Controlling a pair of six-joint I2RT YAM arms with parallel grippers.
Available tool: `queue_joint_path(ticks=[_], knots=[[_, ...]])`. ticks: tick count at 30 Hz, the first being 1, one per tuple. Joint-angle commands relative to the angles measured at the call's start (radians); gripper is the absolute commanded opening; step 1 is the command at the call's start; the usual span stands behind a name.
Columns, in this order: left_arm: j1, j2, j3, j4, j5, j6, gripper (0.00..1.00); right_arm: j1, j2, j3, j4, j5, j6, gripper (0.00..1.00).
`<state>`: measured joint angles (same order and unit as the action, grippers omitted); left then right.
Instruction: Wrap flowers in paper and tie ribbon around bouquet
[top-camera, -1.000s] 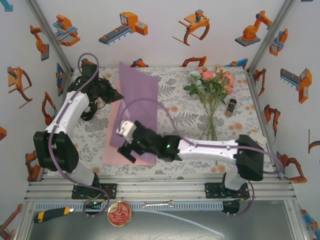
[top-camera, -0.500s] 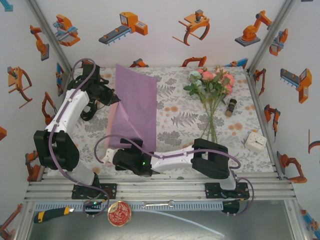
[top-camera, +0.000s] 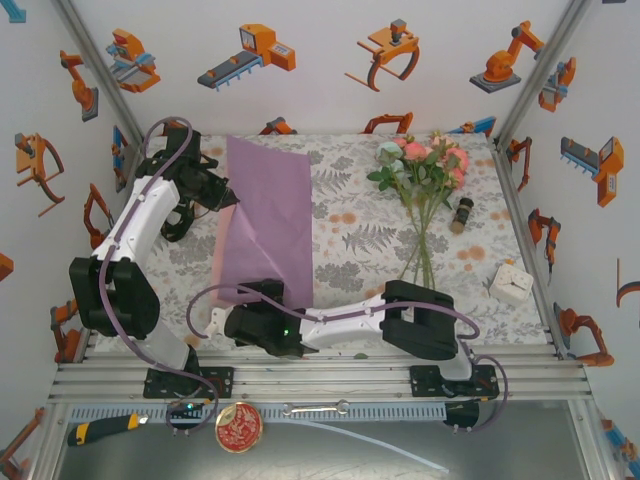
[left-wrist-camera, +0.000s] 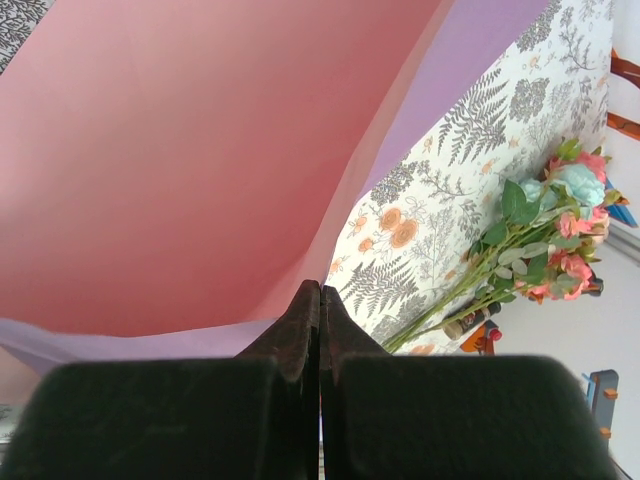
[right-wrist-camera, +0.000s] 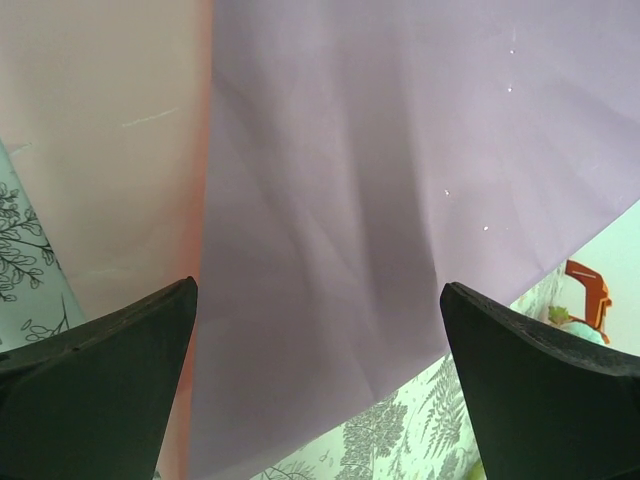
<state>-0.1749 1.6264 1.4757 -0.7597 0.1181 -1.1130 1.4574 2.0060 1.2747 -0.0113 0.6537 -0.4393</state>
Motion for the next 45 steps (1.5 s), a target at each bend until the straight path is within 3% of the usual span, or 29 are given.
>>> queue_joint_path(ticks=[1,5,9,18,21,26,30,31,34,37,41,45], knots=[[0.009,0.011,0.014,-0.024,-0.005,-0.008,0.00,0.001,0.044,-0.009,0.005,0.053,-0.034,0.98],[0.018,0.016,0.014,-0.026,0.009,-0.010,0.00,-0.006,0.046,-0.021,0.042,0.103,-0.048,0.92],[0.027,0.014,0.015,-0.023,0.011,-0.008,0.00,-0.017,0.021,-0.040,0.065,0.101,-0.047,0.73],[0.068,0.010,0.017,-0.015,0.017,0.012,0.00,-0.053,-0.063,-0.087,0.120,0.037,0.020,0.00],[0.088,0.002,0.019,-0.007,0.016,0.035,0.03,-0.067,-0.119,-0.112,0.139,-0.030,0.057,0.00],[0.113,-0.060,-0.003,0.031,-0.030,0.112,0.34,-0.136,-0.246,-0.178,0.200,-0.180,0.243,0.00],[0.117,-0.193,-0.092,-0.001,-0.192,0.143,0.55,-0.203,-0.336,-0.242,0.288,-0.253,0.380,0.00],[0.117,-0.236,-0.138,-0.011,-0.233,0.129,0.56,-0.214,-0.352,-0.253,0.304,-0.251,0.408,0.00],[0.117,-0.359,-0.322,-0.001,-0.270,0.060,0.54,-0.251,-0.383,-0.294,0.360,-0.259,0.490,0.00],[0.116,-0.428,-0.502,0.064,-0.199,-0.007,0.36,-0.286,-0.399,-0.329,0.418,-0.264,0.578,0.00],[0.108,-0.399,-0.608,0.082,-0.121,-0.032,0.19,-0.312,-0.401,-0.341,0.436,-0.248,0.662,0.00],[0.106,-0.311,-0.616,0.073,-0.085,-0.002,0.11,-0.331,-0.404,-0.352,0.439,-0.221,0.730,0.00]])
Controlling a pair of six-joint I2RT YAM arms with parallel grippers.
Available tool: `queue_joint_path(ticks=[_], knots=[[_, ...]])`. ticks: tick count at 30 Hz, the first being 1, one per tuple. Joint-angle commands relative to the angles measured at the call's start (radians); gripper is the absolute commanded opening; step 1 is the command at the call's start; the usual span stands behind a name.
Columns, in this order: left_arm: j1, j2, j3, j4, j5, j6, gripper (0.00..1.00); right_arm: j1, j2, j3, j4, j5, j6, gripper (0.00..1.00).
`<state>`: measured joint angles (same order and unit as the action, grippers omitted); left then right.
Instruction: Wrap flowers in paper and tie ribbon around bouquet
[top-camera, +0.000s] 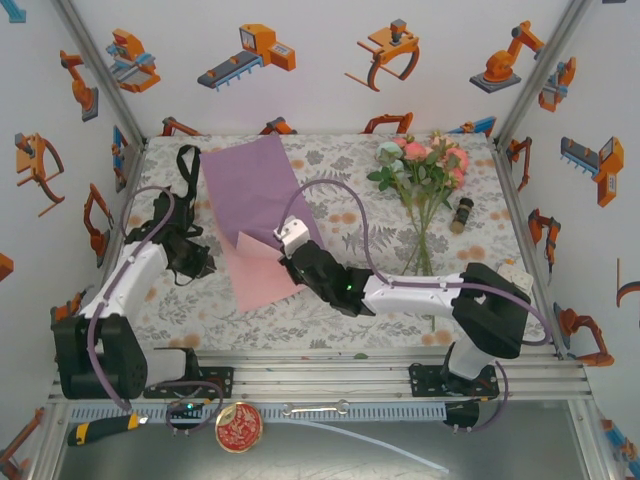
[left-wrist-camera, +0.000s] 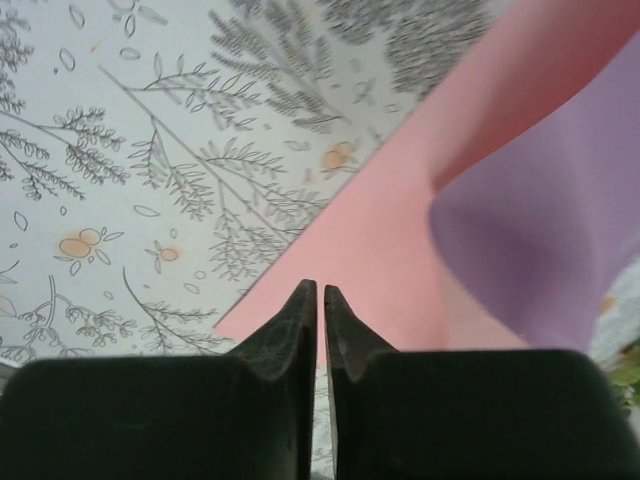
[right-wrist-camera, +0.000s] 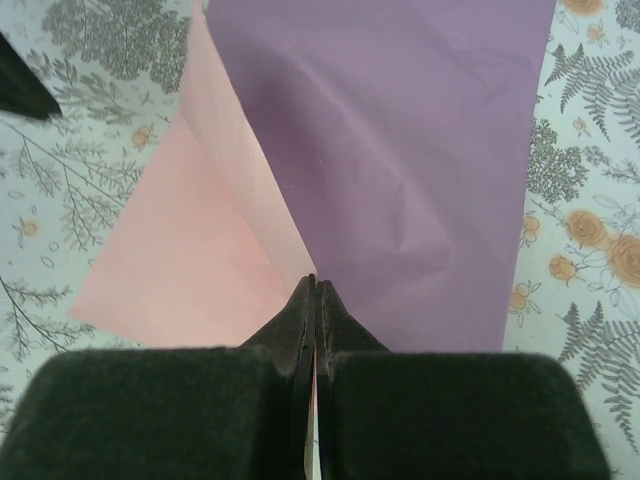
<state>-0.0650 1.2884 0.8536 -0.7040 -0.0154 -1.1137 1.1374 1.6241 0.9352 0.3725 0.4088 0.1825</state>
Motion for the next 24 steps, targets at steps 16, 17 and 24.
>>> queue_joint_path(ticks=[16,17,24], knots=[[-0.092,0.345,-0.010,0.183,0.234,0.034,0.00,-0.071,-0.071,-0.014,-0.009,0.185,0.417,0.00],[-0.091,0.351,-0.010,0.178,0.225,0.039,0.00,-0.073,-0.080,-0.011,-0.039,0.208,0.445,0.00],[-0.045,0.350,-0.001,0.102,0.125,0.053,0.00,-0.105,-0.191,0.008,-0.383,0.469,0.791,0.00]])
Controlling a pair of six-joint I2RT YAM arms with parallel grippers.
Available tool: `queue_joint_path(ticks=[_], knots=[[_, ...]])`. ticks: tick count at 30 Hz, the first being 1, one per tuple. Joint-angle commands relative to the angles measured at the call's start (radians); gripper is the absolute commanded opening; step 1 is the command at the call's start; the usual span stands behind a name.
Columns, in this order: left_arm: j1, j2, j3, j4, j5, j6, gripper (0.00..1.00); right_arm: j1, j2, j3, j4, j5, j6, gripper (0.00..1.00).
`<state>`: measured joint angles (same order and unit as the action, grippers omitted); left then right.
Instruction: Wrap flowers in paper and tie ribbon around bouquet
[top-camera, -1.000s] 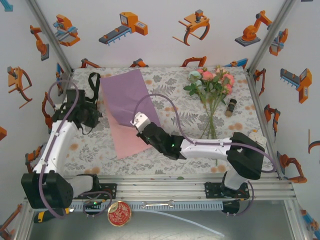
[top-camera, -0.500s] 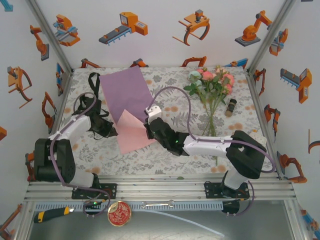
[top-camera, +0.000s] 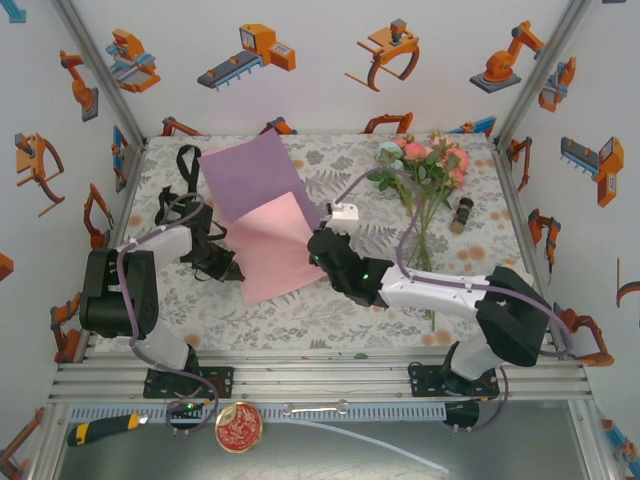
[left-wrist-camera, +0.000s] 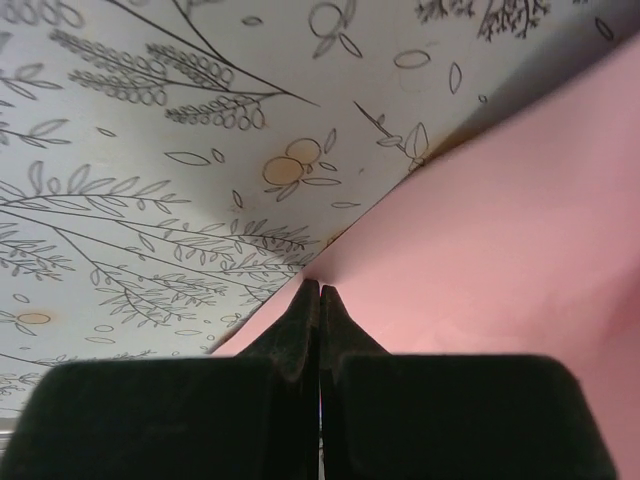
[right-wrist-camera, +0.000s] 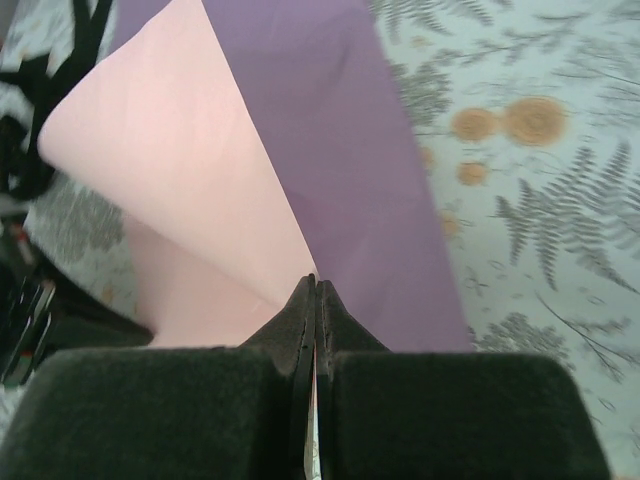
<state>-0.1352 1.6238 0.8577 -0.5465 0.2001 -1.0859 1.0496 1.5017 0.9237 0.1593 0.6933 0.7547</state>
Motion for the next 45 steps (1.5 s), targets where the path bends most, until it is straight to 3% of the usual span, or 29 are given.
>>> queue_joint_path(ticks=[1,6,11,14,20,25,26,27,29,32,33,37,41,45], knots=[[0.033,0.016,-0.003,-0.064,-0.097,0.029,0.00,-0.024,-0.086,0.014,-0.217,0.212,0.275,0.00],[0.073,0.001,0.013,-0.081,-0.136,0.061,0.00,-0.071,-0.122,0.025,-0.641,0.293,0.656,0.00],[0.093,-0.017,0.048,-0.117,-0.183,0.086,0.00,-0.085,-0.116,-0.052,-0.862,0.216,0.926,0.00],[0.105,-0.035,0.063,-0.129,-0.213,0.103,0.00,-0.083,-0.122,-0.098,-0.863,0.111,0.916,0.19],[0.115,-0.073,0.111,-0.155,-0.274,0.158,0.00,-0.083,-0.302,-0.156,-0.849,-0.051,0.649,0.53],[0.106,-0.122,0.146,-0.148,-0.285,0.227,0.00,-0.085,-0.564,-0.148,-0.877,-0.100,0.391,0.63],[0.081,-0.139,0.150,-0.139,-0.269,0.245,0.00,-0.086,-0.615,-0.148,-0.801,-0.149,0.263,0.66],[0.040,-0.153,0.157,-0.129,-0.251,0.260,0.01,-0.089,-0.647,-0.149,-0.736,-0.187,0.164,0.76],[-0.101,-0.159,0.164,-0.072,-0.220,0.266,0.06,-0.113,-0.671,-0.140,-0.634,-0.232,0.031,0.85],[-0.239,-0.062,0.193,0.006,-0.111,0.206,0.07,-0.233,-0.578,-0.068,-0.591,-0.425,-0.095,0.89],[-0.260,-0.023,0.210,-0.010,-0.099,0.193,0.07,-0.267,-0.536,-0.028,-0.594,-0.486,-0.126,0.94],[-0.344,0.091,0.215,-0.039,-0.169,0.210,0.05,-0.318,-0.363,0.127,-0.620,-0.579,-0.240,0.99],[-0.351,0.164,0.235,-0.138,-0.253,0.233,0.01,-0.420,-0.201,0.254,-0.635,-0.713,-0.227,0.96],[-0.336,0.162,0.223,-0.167,-0.327,0.258,0.00,-0.444,-0.102,0.342,-0.657,-0.734,-0.224,0.95]])
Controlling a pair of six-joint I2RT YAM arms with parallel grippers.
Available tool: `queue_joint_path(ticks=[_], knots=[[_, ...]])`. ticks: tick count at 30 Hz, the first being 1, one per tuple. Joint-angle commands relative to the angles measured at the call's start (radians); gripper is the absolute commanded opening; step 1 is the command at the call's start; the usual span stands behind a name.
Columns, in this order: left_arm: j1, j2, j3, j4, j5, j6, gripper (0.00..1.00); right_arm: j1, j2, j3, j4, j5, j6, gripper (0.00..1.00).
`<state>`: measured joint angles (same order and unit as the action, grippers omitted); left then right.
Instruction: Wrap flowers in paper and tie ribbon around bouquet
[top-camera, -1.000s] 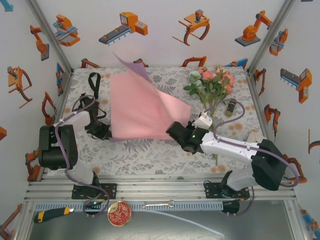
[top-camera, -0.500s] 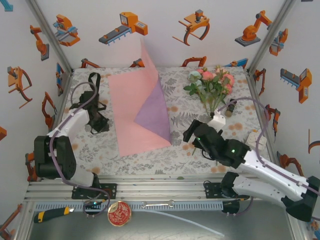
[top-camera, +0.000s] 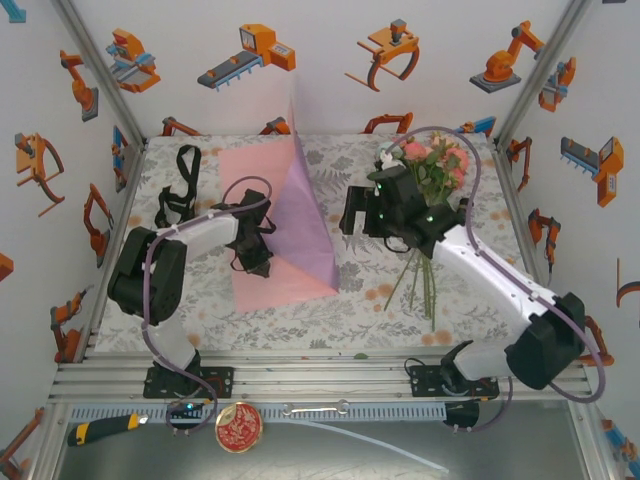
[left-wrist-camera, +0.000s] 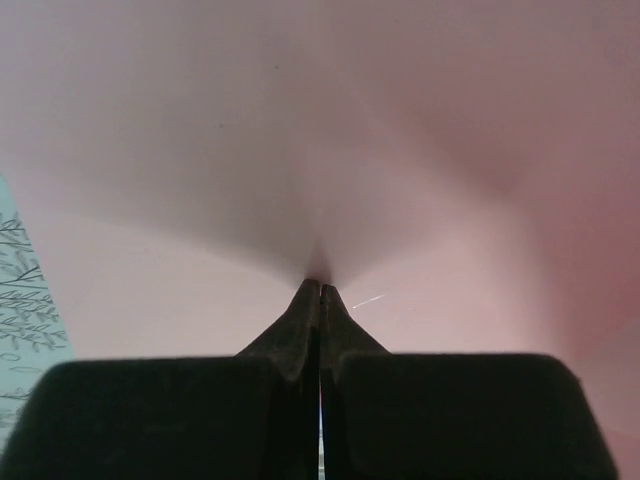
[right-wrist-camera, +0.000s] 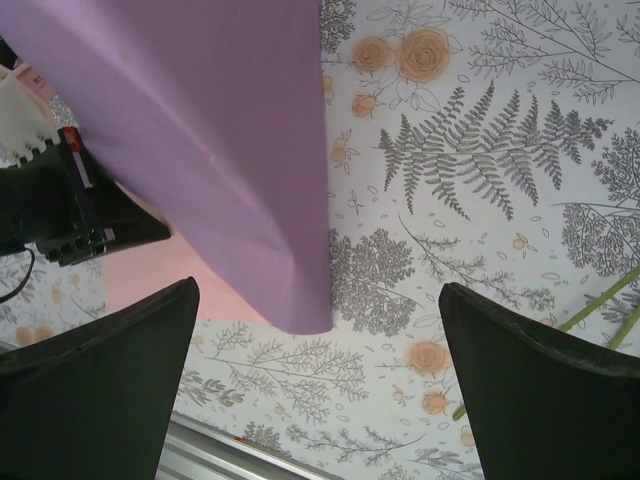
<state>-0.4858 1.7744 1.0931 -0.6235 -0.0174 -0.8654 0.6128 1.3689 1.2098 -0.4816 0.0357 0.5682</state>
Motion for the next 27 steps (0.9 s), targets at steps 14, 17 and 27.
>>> queue_joint_path(ticks=[14,17,27], knots=[[0.173,-0.208,-0.114,0.171,0.039,0.269,0.16,-0.058,0.035,-0.010,-0.009,-0.119,0.042,0.95],[0.144,-0.251,-0.152,0.376,0.276,0.248,0.24,-0.058,0.029,-0.027,0.011,-0.139,0.061,0.95],[-0.090,-0.098,0.019,0.449,0.353,0.325,0.41,-0.061,-0.010,-0.101,0.086,-0.208,0.088,0.95]])
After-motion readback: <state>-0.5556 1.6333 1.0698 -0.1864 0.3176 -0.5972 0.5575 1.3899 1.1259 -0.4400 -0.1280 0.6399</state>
